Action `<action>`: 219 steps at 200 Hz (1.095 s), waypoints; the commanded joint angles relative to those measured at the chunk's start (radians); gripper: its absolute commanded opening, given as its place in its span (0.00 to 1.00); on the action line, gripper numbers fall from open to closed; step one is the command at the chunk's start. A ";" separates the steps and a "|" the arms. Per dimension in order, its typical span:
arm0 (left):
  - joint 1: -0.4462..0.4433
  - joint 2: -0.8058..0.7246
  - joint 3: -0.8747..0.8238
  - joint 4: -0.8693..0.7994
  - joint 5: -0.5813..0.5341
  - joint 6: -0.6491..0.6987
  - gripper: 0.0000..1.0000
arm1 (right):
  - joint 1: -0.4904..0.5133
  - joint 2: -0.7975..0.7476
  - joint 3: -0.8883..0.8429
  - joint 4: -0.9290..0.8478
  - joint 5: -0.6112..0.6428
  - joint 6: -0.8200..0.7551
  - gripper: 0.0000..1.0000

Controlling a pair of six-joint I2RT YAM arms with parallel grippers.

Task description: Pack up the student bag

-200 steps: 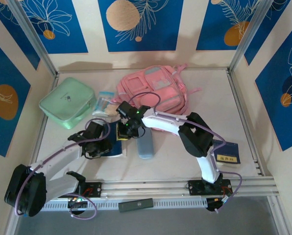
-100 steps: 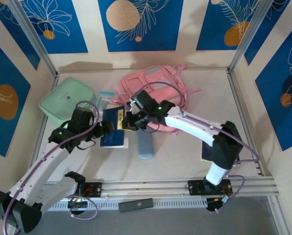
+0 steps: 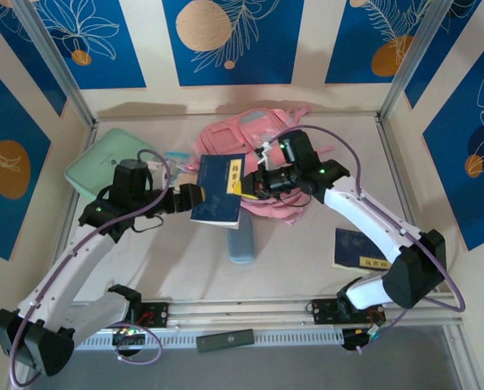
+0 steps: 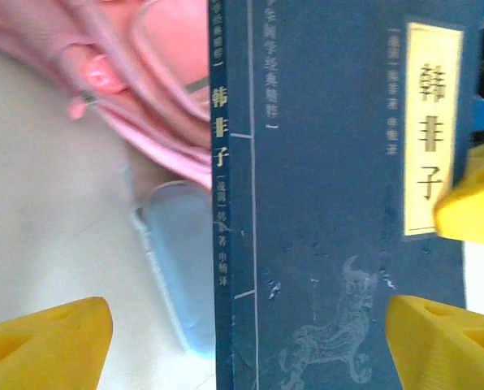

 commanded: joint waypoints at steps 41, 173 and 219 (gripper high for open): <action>-0.006 0.100 -0.033 0.308 0.233 -0.124 0.72 | -0.085 -0.054 -0.032 0.050 -0.217 -0.052 0.00; -0.024 0.160 -0.043 0.591 0.240 -0.336 0.00 | -0.133 -0.029 -0.072 -0.013 -0.119 -0.105 0.24; -0.041 0.209 -0.052 0.803 0.219 -0.501 0.00 | -0.181 -0.111 -0.134 -0.009 -0.144 -0.061 0.80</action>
